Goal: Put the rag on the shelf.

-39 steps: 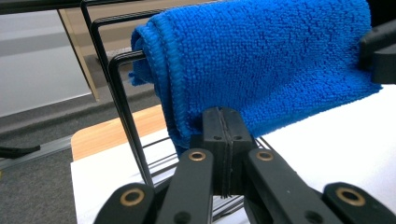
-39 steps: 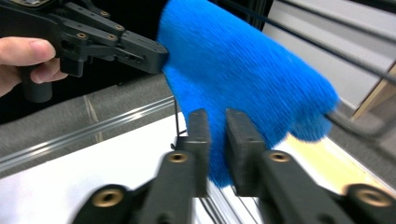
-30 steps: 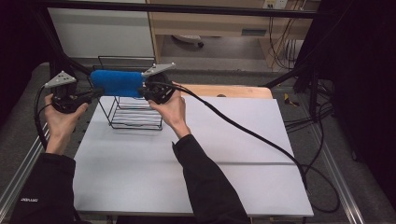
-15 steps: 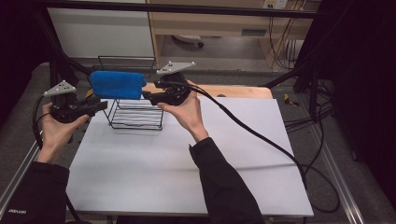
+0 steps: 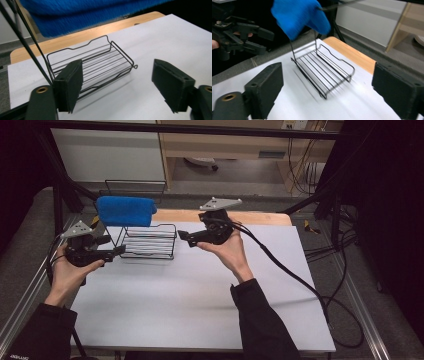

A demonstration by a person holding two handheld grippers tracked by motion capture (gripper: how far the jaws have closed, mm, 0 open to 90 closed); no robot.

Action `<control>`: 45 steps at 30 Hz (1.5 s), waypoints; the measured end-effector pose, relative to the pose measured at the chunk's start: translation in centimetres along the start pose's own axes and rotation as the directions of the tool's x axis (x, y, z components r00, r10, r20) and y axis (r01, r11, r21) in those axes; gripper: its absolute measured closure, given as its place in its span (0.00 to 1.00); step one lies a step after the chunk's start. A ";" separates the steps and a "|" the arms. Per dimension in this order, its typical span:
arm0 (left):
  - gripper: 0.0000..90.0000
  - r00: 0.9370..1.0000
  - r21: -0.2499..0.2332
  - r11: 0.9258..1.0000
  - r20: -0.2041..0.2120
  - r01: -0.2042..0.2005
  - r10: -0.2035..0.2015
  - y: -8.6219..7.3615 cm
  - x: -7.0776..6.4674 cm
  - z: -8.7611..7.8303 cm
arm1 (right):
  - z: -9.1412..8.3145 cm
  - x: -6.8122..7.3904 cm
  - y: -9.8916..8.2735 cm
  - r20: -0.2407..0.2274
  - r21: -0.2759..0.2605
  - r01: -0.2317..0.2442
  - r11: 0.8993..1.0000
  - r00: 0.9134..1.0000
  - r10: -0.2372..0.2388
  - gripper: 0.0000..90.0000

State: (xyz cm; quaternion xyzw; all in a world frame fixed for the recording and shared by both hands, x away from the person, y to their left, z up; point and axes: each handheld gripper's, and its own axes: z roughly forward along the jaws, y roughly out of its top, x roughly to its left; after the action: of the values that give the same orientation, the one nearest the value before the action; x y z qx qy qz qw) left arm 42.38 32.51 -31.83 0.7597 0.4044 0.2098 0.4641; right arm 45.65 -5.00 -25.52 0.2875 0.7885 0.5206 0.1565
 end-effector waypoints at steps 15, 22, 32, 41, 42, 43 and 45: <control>0.16 0.999 0.055 0.998 0.043 0.009 -0.011 -5.0 -2.8 3.3 | -5.0 -3.9 -7.3 0.052 0.010 -0.088 0.996 0.995 0.087 0.03; 0.15 0.998 0.084 0.996 0.062 0.026 -0.031 -7.0 -3.7 4.3 | -6.5 -5.4 -12.0 0.068 0.038 -0.133 0.990 0.989 0.130 0.01; 0.12 0.997 0.127 0.992 0.074 0.013 -0.022 -9.6 -4.9 5.4 | -8.9 -6.7 -18.2 0.069 0.090 -0.148 0.985 0.987 0.142 0.00; 0.12 0.997 0.143 0.990 0.082 -0.019 0.007 -10.8 -5.3 5.5 | -10.9 -7.6 -23.1 0.083 0.111 -0.189 0.976 0.980 0.181 0.00; 0.11 0.996 0.148 0.989 0.084 -0.025 0.012 -10.9 -5.3 5.5 | -11.1 -7.7 -23.6 0.084 0.116 -0.190 0.975 0.980 0.181 0.00; 0.11 0.996 0.148 0.989 0.085 -0.028 0.015 -11.0 -5.4 5.5 | -11.3 -7.8 -24.1 0.087 0.122 -0.196 0.973 0.979 0.187 0.00; 0.11 0.996 0.154 0.987 0.088 -0.040 0.026 -11.2 -5.5 5.5 | -11.7 -7.9 -24.8 0.096 0.134 -0.199 0.971 0.978 0.187 0.00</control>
State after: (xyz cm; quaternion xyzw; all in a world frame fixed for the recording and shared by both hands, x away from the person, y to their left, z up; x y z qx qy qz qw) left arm 38.24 27.84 -44.00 0.8084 0.3866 0.1527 0.4169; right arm 38.29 -25.73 -43.75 0.3946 0.7849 0.4632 0.1170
